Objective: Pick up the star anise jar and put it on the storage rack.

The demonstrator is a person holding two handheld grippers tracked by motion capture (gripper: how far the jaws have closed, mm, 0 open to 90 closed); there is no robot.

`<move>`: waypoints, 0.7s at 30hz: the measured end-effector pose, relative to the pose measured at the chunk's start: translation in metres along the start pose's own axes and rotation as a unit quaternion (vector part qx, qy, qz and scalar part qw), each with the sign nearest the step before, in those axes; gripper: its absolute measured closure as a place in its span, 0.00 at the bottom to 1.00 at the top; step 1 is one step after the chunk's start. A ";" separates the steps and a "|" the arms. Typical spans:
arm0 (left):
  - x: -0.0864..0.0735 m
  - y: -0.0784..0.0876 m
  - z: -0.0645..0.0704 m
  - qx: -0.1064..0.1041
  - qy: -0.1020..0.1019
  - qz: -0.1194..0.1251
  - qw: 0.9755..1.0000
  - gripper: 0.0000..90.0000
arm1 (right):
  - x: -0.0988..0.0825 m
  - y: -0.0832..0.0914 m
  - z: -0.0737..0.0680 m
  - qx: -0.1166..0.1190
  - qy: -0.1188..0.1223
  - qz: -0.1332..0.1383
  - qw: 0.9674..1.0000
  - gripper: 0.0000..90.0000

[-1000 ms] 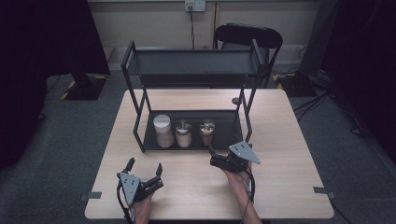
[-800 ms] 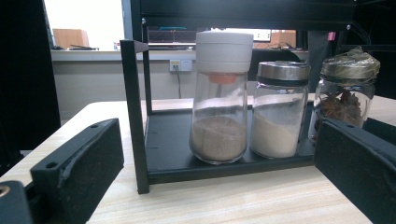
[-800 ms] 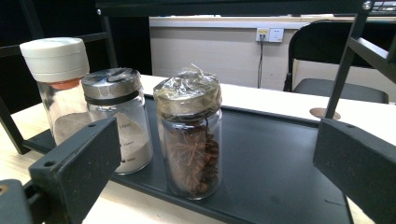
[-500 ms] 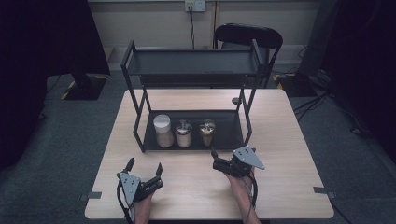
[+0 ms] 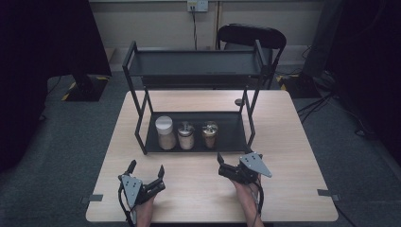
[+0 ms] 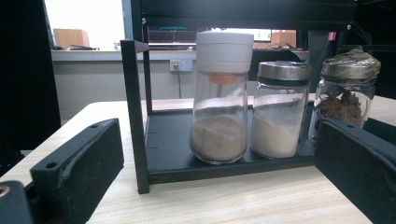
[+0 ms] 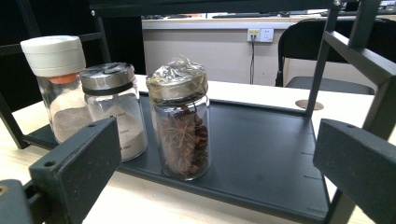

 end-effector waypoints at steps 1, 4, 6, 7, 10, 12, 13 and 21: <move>0.000 0.000 0.000 0.000 0.000 0.000 1.000 0.01 | 0.000 0.001 0.000 -0.001 0.000 0.000 1.000 0.00; 0.000 0.000 0.000 0.000 0.000 0.000 1.000 0.01 | -0.001 0.005 0.001 -0.003 -0.002 0.002 1.000 0.00; 0.000 0.000 0.000 0.000 0.000 0.000 1.000 0.01 | -0.002 0.007 0.001 -0.005 -0.002 0.002 1.000 0.00; 0.000 0.000 0.000 0.000 0.000 0.000 1.000 0.01 | -0.003 0.008 0.001 -0.005 -0.003 0.003 1.000 0.00; 0.000 0.000 0.000 0.000 0.000 0.000 1.000 0.01 | -0.004 0.011 0.002 -0.007 -0.005 0.004 1.000 0.00; 0.000 0.000 0.000 0.000 0.000 0.000 1.000 0.01 | -0.004 0.013 0.002 -0.007 -0.006 0.005 1.000 0.00; 0.000 0.000 0.000 0.000 0.000 0.000 1.000 0.01 | -0.004 0.014 0.002 -0.008 -0.006 0.005 1.000 0.00; 0.000 0.000 0.000 0.000 0.000 0.000 1.000 0.01 | -0.007 0.022 0.003 -0.017 -0.006 0.008 1.000 0.00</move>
Point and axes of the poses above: each handheld gripper's, and its own axes: y roughly backward along the jaws, x roughly out of its top, z roughly to its right, the point moved 9 cm from there along -y, roughly forward along the jaws, and after that the axes turned 4 degrees about x, right-handed, at the moved point
